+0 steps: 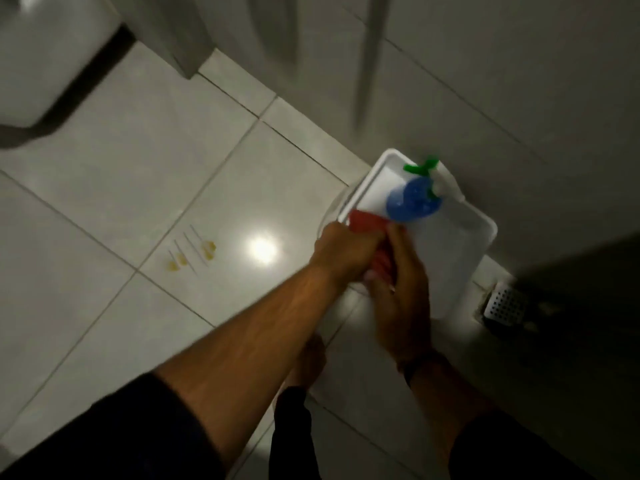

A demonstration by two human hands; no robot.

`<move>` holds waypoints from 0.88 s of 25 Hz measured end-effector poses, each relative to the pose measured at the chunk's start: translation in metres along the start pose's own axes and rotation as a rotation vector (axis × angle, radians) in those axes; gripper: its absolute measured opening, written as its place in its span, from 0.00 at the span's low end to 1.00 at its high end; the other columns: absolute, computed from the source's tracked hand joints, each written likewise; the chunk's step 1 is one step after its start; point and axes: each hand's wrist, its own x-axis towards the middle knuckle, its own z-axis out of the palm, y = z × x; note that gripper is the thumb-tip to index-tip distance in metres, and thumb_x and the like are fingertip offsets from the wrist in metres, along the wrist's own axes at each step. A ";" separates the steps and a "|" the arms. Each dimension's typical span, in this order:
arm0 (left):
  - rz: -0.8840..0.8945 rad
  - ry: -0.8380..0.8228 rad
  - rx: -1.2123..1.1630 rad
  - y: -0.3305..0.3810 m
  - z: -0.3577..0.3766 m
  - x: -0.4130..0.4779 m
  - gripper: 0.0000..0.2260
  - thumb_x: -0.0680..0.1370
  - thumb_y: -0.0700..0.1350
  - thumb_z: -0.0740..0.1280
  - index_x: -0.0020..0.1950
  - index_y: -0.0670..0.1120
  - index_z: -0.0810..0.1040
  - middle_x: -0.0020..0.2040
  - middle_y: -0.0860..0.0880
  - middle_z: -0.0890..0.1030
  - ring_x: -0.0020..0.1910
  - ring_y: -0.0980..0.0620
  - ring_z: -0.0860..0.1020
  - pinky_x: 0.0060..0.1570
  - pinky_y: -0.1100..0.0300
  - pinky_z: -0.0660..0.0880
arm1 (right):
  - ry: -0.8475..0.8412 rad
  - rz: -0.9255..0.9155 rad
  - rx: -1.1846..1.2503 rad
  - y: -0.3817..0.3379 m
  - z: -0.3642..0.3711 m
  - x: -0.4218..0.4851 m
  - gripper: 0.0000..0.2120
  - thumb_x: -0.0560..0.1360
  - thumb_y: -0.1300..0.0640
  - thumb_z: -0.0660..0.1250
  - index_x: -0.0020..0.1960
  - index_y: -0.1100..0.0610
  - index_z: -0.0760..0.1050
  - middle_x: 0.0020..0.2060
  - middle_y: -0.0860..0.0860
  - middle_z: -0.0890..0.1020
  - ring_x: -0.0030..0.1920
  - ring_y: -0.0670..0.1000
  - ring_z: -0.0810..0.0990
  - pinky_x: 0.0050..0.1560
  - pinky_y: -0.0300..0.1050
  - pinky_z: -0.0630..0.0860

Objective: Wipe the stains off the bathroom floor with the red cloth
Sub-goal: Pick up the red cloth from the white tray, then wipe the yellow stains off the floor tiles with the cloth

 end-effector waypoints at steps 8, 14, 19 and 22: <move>-0.371 -0.087 -0.013 -0.075 -0.169 -0.029 0.17 0.82 0.49 0.69 0.63 0.37 0.81 0.56 0.38 0.88 0.43 0.46 0.87 0.45 0.56 0.84 | -0.480 -0.008 -0.392 -0.057 0.123 -0.041 0.32 0.74 0.48 0.77 0.76 0.34 0.72 0.61 0.35 0.86 0.62 0.38 0.84 0.63 0.37 0.80; -0.236 0.009 -0.270 -0.181 -0.273 0.035 0.15 0.80 0.57 0.66 0.60 0.50 0.84 0.57 0.47 0.89 0.51 0.48 0.85 0.56 0.52 0.78 | -0.688 0.229 -0.144 -0.014 0.264 -0.020 0.22 0.83 0.62 0.72 0.76 0.58 0.76 0.61 0.50 0.87 0.60 0.43 0.85 0.64 0.38 0.82; -0.111 0.492 0.192 -0.353 -0.330 0.151 0.33 0.83 0.63 0.61 0.85 0.50 0.64 0.83 0.45 0.69 0.80 0.40 0.70 0.78 0.42 0.68 | -0.445 0.154 -0.300 0.037 0.370 0.060 0.18 0.82 0.66 0.66 0.71 0.58 0.78 0.66 0.58 0.83 0.64 0.59 0.82 0.63 0.50 0.82; 0.046 0.700 0.469 -0.432 -0.362 0.218 0.38 0.83 0.64 0.56 0.88 0.46 0.53 0.89 0.44 0.54 0.88 0.41 0.52 0.84 0.39 0.53 | -0.235 -0.128 -0.601 0.056 0.412 0.124 0.24 0.83 0.58 0.66 0.79 0.54 0.73 0.76 0.57 0.78 0.75 0.60 0.77 0.77 0.53 0.71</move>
